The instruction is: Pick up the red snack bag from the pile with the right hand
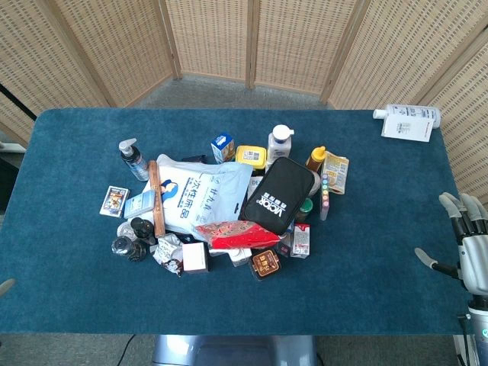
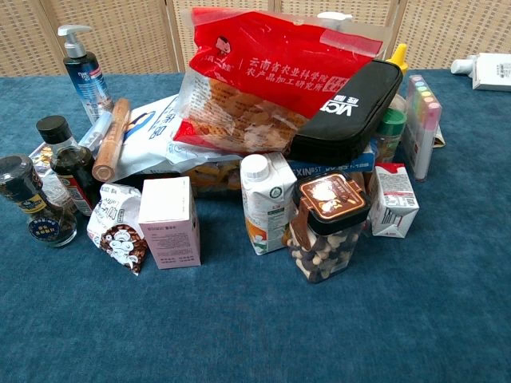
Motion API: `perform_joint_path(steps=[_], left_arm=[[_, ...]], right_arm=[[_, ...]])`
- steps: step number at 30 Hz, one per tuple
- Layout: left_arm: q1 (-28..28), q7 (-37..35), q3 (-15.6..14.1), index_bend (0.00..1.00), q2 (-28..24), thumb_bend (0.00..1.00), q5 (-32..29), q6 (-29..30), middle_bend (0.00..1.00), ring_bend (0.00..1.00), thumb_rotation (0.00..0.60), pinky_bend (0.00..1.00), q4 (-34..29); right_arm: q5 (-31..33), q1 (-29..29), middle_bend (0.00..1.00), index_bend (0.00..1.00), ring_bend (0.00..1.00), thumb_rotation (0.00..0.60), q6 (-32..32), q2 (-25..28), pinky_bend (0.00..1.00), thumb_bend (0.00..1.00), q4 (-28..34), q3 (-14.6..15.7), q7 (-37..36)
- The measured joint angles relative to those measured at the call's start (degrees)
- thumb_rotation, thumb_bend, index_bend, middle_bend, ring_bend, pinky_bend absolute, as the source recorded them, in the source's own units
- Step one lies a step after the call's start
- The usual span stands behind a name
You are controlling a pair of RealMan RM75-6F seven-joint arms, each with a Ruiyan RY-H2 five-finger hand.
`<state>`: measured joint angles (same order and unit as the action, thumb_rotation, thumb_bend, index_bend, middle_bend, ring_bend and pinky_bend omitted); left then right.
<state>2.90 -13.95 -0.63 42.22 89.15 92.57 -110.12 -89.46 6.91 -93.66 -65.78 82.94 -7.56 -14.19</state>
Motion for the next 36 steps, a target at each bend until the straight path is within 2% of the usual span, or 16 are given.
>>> perform_joint_path(steps=[11,19,29,36], left_arm=[[0.14,0.32,0.32,0.0,0.61,0.0,0.36,0.72,0.0,0.0,0.6,0.0,0.24],[-0.8,1.85,0.65,0.0,1.18,0.0,-0.33,-0.95,0.0,0.0,0.6,0.0,0.0],[-1.23,2.79,1.08,0.0,1.6,0.0,-1.57,-1.81,0.0,0.0,0.6,0.0,-0.1],[-1.2,2.22,1.18,0.0,1.57,0.0,-1.72,-1.76,0.0,0.0,0.6,0.0,0.18]], right_arm=[[-2.12,0.7,0.0,0.0,0.0,0.6,1.43,0.57,0.0,0.0,1.41,0.99,-2.07],[-6.16,6.12,0.0,0.0,0.0,0.6,7.62,2.64,0.0,0.0,6.54,1.78,-4.49],[-8.31,10.07,0.0,0.0,0.0,0.599,13.3,4.56,0.0,0.0,19.05,2.01,0.45],[-7.44,13.55,0.0,0.0,0.0,0.6,17.54,1.81,0.0,0.0,22.84,1.05,6.61]])
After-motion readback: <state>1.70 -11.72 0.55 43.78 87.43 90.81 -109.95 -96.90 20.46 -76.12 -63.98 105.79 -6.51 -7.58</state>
